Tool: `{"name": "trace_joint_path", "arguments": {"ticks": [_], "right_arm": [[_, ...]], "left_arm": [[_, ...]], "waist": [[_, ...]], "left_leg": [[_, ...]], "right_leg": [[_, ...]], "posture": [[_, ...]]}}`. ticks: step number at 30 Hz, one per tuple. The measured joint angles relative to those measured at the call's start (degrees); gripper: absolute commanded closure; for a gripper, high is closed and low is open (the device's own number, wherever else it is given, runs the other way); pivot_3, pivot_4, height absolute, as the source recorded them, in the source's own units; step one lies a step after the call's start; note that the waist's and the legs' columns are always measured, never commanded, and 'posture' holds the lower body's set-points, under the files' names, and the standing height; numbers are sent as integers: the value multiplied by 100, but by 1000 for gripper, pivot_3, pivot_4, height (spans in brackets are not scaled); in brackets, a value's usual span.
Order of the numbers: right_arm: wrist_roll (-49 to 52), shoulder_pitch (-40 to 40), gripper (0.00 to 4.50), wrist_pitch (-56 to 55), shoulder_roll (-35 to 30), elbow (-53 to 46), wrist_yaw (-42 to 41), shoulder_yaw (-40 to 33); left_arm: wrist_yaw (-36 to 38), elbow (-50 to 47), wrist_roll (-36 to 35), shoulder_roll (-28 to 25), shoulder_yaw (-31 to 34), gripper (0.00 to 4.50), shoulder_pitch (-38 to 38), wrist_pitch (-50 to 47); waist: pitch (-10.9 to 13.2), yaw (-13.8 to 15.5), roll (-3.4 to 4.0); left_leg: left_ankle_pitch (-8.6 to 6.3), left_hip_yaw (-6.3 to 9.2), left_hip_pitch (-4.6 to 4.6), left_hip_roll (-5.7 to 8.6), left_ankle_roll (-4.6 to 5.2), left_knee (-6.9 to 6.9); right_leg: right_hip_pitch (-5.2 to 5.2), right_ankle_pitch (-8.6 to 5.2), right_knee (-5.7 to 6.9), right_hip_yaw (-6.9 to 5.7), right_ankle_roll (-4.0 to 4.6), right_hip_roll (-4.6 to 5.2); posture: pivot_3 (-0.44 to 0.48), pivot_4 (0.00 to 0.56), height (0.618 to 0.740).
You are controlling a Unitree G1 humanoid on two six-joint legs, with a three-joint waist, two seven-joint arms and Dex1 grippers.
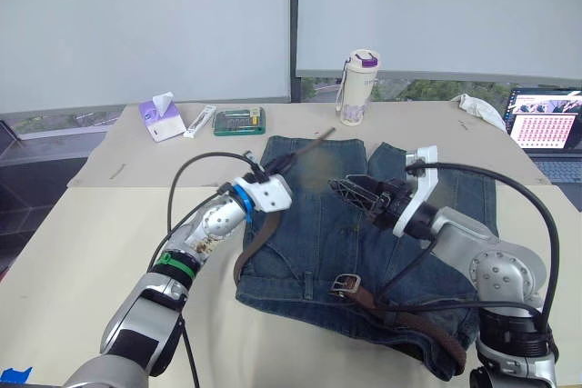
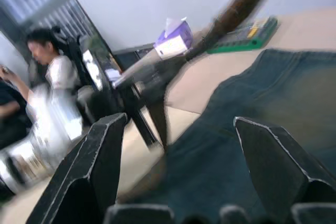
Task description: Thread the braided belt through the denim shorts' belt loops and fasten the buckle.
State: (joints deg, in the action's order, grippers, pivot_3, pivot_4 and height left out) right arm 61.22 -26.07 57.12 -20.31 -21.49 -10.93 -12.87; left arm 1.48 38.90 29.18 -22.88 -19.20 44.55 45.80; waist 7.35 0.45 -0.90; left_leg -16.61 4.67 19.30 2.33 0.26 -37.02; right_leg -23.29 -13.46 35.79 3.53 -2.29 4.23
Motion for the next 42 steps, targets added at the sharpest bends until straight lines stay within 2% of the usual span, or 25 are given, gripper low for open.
{"name": "trace_joint_path", "arguments": {"ticks": [3,6,8,10,19,21,22,25,27,29,31,32,35,39,42], "right_arm": [[841,-345,811,50,470,163,1113,-264],[1332,-482,811,31,601,302,1924,-421],[1500,-481,811,22,658,392,2181,-442],[1695,-483,1350,5,661,477,2410,-480],[1871,-472,4463,-325,612,597,2670,-575],[1867,-464,4500,-327,550,648,2627,-549],[1858,-464,4500,-336,527,670,2612,-549],[1772,-464,4500,-418,489,732,2604,-551],[1756,-462,4500,-468,510,734,2610,-533],[1701,-457,4500,-520,539,733,2612,-516],[1597,-428,4500,-647,621,734,2613,-478],[1556,-408,4500,-682,658,734,2612,-454],[1330,-366,4500,-758,802,735,2595,-304],[1094,-345,4500,-962,985,734,2463,-206],[950,-320,4500,-1116,1133,703,2331,-120]], "left_arm": [[-344,-242,630,-98,-202,4487,15,314],[-730,-289,1014,-111,-231,4487,19,421],[-858,-297,1155,-135,-236,4487,34,425],[-967,-293,1255,-135,-252,4500,57,433],[-1134,-167,1451,-183,-401,4500,187,647],[-1011,-135,1359,-197,-417,3757,198,686],[-911,-127,1304,-197,-435,3522,198,718],[-463,-141,809,-209,-439,2533,160,880],[285,-484,-162,-243,-339,1811,-86,645],[1201,-1050,-1410,-273,-203,1156,-419,-72],[2185,-2005,-3022,-266,20,449,-791,-1450],[2490,-2343,-3583,-273,95,170,-882,-1999],[3311,-3765,-5976,-306,496,56,-1131,-4482],[3096,-4616,-8682,-116,1088,56,-1255,-7048],[2118,-4538,-10475,243,1470,56,-1265,-8415]], "waist": [[-6,-27,11],[-6,-17,12],[-6,-19,12],[-6,-19,12],[-6,-82,13],[-6,-96,13],[-6,-98,13],[-6,-108,13],[-7,-130,18],[-6,-157,22],[-6,-200,23],[-6,-221,24],[-7,-263,26],[-7,-289,28],[-8,-287,30]], "left_leg": [[3,-1,0,1,5,6],[6,1,4,7,10,5],[8,0,5,11,15,5],[9,0,5,12,16,5],[10,0,6,7,17,7],[10,0,6,8,17,8],[10,1,6,7,17,8],[10,1,6,5,17,8],[10,1,7,0,18,11],[9,1,7,-5,19,12],[9,4,10,-10,19,12],[8,7,9,-12,20,12],[8,14,9,-12,20,11],[7,21,3,-12,22,10],[7,24,-2,-14,22,7]], "right_leg": [[-1,1,12,0,-1,1],[1,6,12,-2,-10,0],[1,7,12,-2,-11,1],[1,7,12,-2,-12,0],[1,7,12,-3,-12,-9],[1,7,12,-3,-12,-9],[1,7,11,-4,-12,-9],[1,7,11,-5,-12,-9],[1,7,12,-4,-12,-10],[-1,7,11,-4,-12,-15],[-2,7,10,-5,-11,-19],[-2,7,11,-6,-11,-21],[1,6,8,-7,-12,-24],[3,6,8,-9,-13,-32],[6,6,8,-9,-12,-38]], "posture": [[0,150,740],[0,150,740],[0,150,740],[0,150,740],[0,150,740],[0,150,740],[0,150,740],[0,150,740],[0,150,740],[0,150,740],[0,150,740],[0,150,740],[0,150,740],[0,150,740],[0,150,740]]}}
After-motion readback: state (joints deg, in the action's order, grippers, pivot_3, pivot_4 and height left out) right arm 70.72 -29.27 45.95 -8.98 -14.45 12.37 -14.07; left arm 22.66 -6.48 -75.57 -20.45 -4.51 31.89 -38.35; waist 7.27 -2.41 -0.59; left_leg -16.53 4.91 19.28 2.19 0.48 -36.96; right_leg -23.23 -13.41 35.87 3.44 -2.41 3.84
